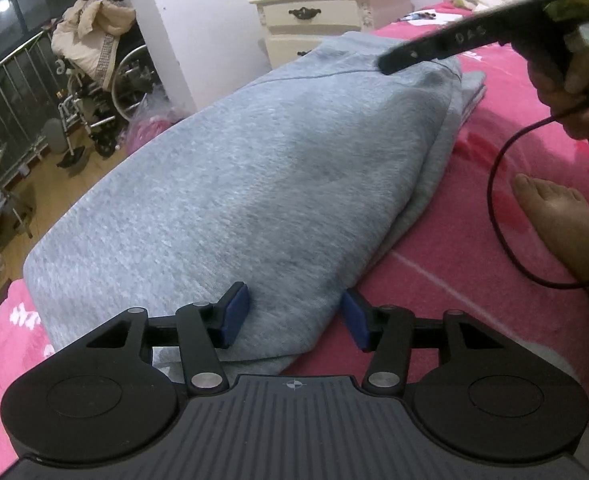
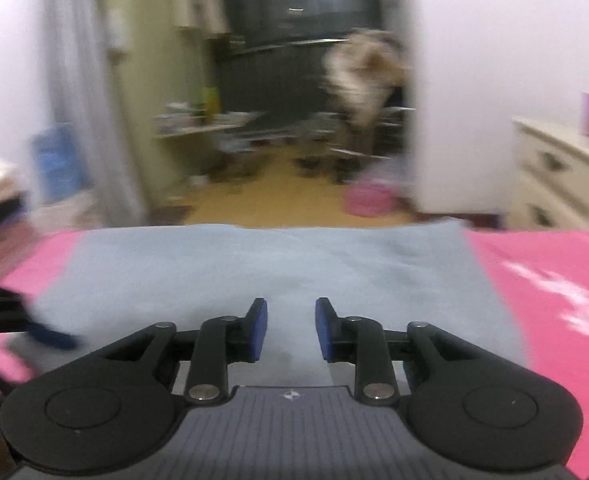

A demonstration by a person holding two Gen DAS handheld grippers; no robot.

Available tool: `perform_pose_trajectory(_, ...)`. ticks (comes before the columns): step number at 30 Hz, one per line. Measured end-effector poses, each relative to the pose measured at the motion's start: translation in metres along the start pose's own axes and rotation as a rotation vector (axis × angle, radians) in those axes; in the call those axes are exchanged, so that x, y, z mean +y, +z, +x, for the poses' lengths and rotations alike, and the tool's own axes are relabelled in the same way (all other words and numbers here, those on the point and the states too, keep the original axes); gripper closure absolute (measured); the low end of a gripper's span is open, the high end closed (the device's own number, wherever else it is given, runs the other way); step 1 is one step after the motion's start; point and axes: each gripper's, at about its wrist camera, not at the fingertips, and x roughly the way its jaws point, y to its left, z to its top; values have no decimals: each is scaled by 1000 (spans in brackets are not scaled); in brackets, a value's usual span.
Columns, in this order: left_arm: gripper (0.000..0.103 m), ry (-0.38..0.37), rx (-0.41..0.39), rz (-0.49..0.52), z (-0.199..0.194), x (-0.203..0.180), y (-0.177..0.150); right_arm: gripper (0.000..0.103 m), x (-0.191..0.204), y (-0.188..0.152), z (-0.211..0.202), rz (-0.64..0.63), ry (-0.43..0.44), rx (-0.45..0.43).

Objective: Fold clothes
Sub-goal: 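Open both grippers and release the folded sweatpants, then press both open grippers onto the sweatpants and smooth the fold flat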

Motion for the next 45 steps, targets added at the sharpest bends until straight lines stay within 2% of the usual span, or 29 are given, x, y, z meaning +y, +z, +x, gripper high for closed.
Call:
perform_pose_trajectory(2, 51, 0, 0, -2, 0, 0, 1, 75, -20, -16, 16, 37, -45, 94)
perform_pose_trajectory(3, 51, 0, 0, -4, 0, 0, 1, 75, -26, -24, 20, 50, -45, 111)
perform_pose_trajectory(7, 51, -1, 1, -8, 1, 1, 3, 73, -10, -13, 13, -33, -82, 85)
perform_pose_trajectory(11, 50, -3, 2, -13, 2, 1, 4, 73, -24, 7, -5, 48, -120, -60)
perform_pose_trajectory(13, 50, -3, 2, -15, 2, 2, 5, 69, -36, 3, 4, 51, -167, -52)
perform_pose_trajectory(17, 50, -19, -28, -55, -14, 17, 11, 69, -50, -25, 27, 28, -171, -18)
perform_pose_trajectory(21, 48, -36, -61, -100, -31, 33, 18, 65, -48, -20, 27, 44, -174, -1)
perform_pose_trajectory(23, 43, -45, -78, -123, -40, 42, 22, 51, -45, -21, 29, 16, -156, 1)
perform_pose_trajectory(26, 39, -58, -106, -169, -50, 55, 27, 33, -30, -24, 32, -115, -160, 21)
perform_pose_trajectory(29, 38, -32, -119, -254, -35, 67, 32, 28, -24, -21, 34, -113, -163, 39)
perform_pose_trajectory(32, 38, 14, -69, -338, -12, 70, 36, 24, -21, -12, 33, -110, -150, 71)
perform_pose_trajectory(37, 38, 81, 94, -452, 23, 68, 30, 23, -10, 20, 24, -108, -136, 122)
perform_pose_trajectory(39, 36, 96, 95, -472, 25, 66, 31, 18, -2, 37, 22, -116, -113, 120)
perform_pose_trajectory(41, 32, 106, 105, -484, 27, 65, 34, 5, 13, 54, 24, -153, -88, 119)
perform_pose_trajectory(45, 27, 129, 140, -507, 32, 64, 40, 0, 45, 71, 45, -237, -41, 173)
